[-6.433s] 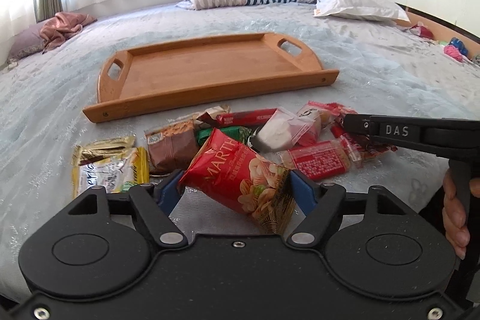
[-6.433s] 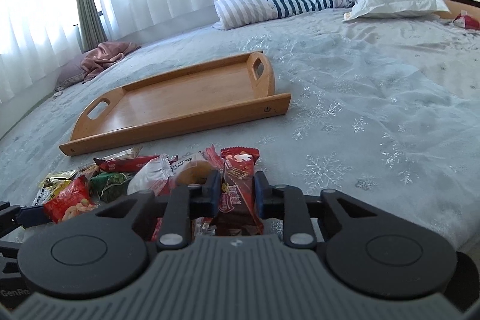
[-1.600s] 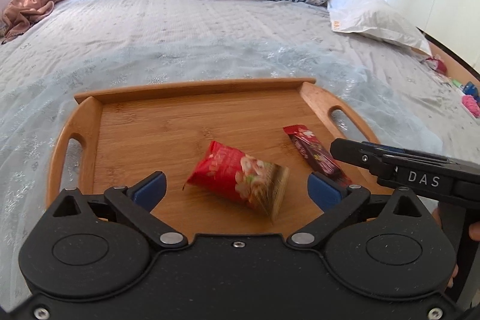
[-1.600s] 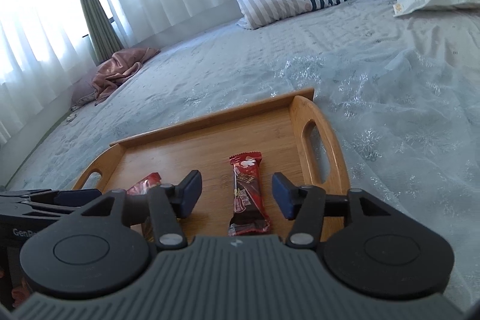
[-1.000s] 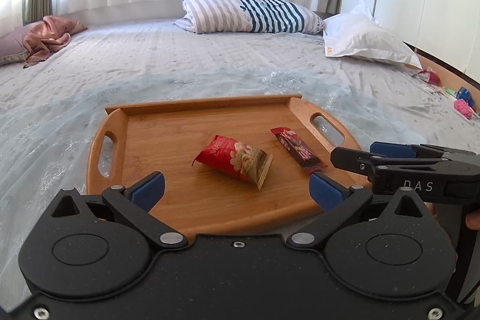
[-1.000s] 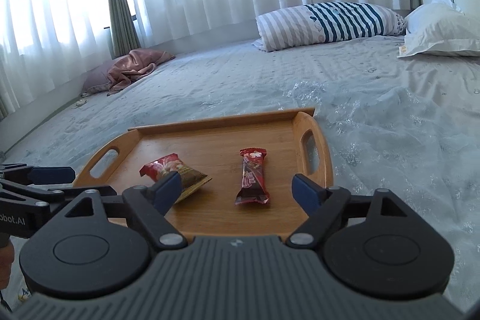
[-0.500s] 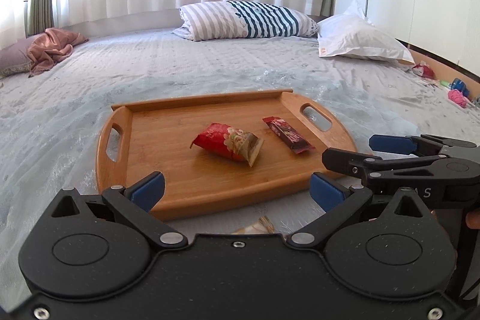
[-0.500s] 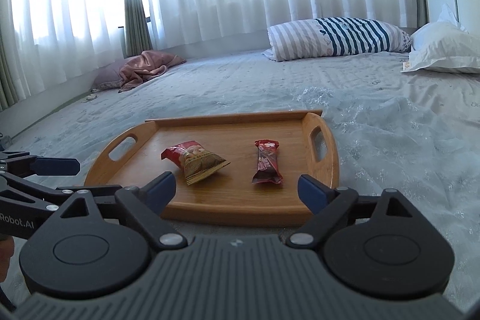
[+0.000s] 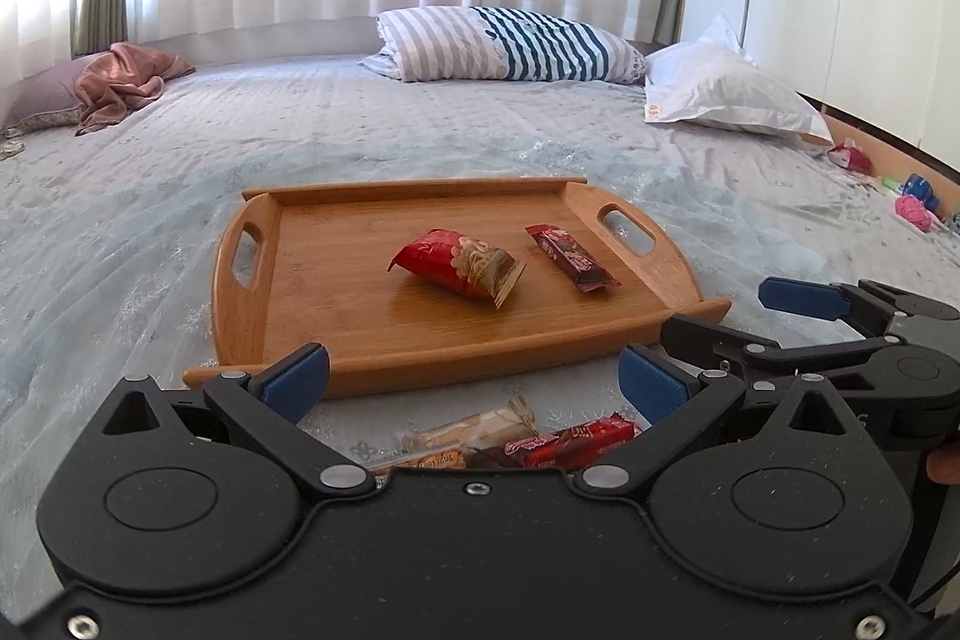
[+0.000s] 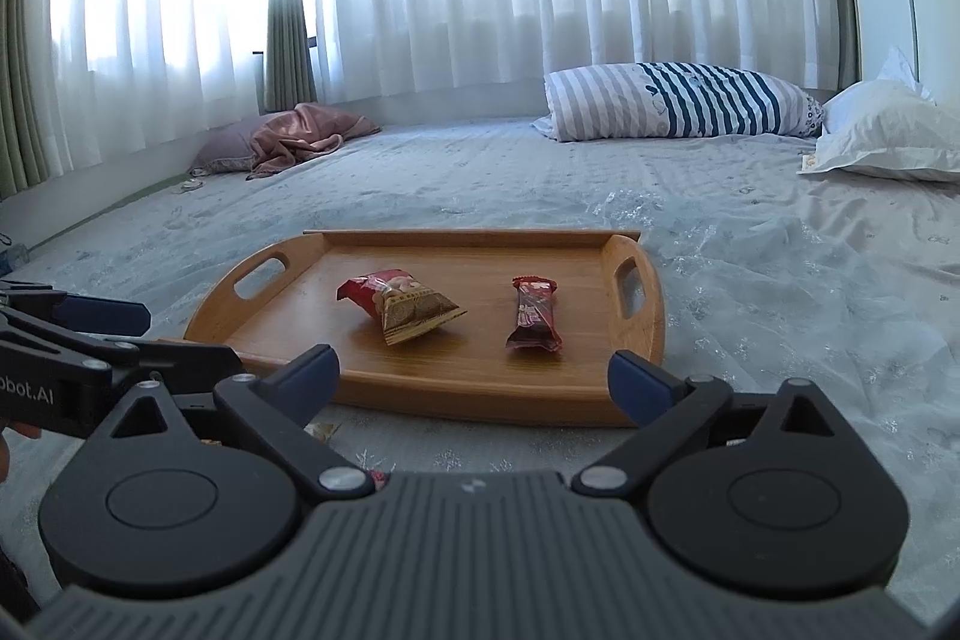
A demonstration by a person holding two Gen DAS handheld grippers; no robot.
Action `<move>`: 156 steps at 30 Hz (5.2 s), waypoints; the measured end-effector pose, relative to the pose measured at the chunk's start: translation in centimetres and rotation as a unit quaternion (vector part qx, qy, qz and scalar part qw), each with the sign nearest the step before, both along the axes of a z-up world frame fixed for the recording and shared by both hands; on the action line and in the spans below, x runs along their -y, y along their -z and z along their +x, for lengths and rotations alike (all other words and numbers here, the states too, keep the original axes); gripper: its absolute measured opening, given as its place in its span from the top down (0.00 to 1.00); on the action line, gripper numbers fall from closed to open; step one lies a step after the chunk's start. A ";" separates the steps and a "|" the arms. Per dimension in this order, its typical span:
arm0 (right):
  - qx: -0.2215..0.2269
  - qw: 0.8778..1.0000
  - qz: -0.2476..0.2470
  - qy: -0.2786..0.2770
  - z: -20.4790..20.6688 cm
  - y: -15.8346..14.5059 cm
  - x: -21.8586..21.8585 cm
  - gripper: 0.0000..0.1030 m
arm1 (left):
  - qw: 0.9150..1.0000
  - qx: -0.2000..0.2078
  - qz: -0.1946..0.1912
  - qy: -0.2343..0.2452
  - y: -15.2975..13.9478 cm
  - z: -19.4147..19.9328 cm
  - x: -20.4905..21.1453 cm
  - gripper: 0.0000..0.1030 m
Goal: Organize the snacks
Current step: 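Move both tools back over the remaining snack pile, then grasp the yellow Americana pack with the left tool while the right tool grasps the red Biscoff packet, then carry the Americana pack and Biscoff packet onto the wooden tray with both tools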
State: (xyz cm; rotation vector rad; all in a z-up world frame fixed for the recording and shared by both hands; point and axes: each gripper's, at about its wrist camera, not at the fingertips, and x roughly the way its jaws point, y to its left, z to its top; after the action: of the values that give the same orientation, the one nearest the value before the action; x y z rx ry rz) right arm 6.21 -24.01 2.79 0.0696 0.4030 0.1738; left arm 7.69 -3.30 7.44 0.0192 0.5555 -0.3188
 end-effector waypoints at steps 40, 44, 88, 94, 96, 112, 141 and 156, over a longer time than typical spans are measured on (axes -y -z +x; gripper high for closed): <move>-0.032 0.999 0.001 0.035 -3.5 4.8 -0.1 0.01 | 0.997 -0.020 -0.015 -0.075 5.3 -3.7 -2.8 0.17; -0.033 0.999 0.009 0.038 -4.0 4.7 0.1 0.01 | 0.997 -0.018 -0.017 -0.071 5.0 -4.3 -2.7 0.30; -0.015 0.992 -0.016 0.120 -6.7 4.4 -0.3 0.64 | 0.993 0.012 -0.001 -0.121 3.9 -7.1 -3.9 0.47; -0.007 0.992 -0.016 0.123 -6.5 3.9 -0.1 0.64 | 0.993 0.015 0.000 -0.115 3.4 -6.8 -3.4 0.47; -0.005 0.992 -0.017 0.122 -6.6 3.8 -0.1 0.64 | 0.993 0.015 -0.001 -0.114 3.3 -6.8 -3.4 0.47; 0.005 0.992 -0.016 0.123 -6.2 3.1 0.4 0.64 | 0.995 0.015 0.000 -0.102 2.8 -5.9 -3.1 0.47; 0.034 0.996 -0.013 0.077 -3.0 0.8 -1.0 0.64 | 0.995 0.029 -0.011 -0.095 0.6 -1.8 -3.0 0.47; 0.033 0.998 0.008 0.060 0.1 -0.8 -0.7 0.64 | 0.995 0.021 -0.026 -0.096 -0.2 2.2 -3.2 0.47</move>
State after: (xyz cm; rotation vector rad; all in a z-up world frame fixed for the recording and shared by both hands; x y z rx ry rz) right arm 6.33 -23.30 3.61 0.1031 0.3314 0.0600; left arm 9.84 -0.11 7.62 -0.0765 0.5032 -0.1457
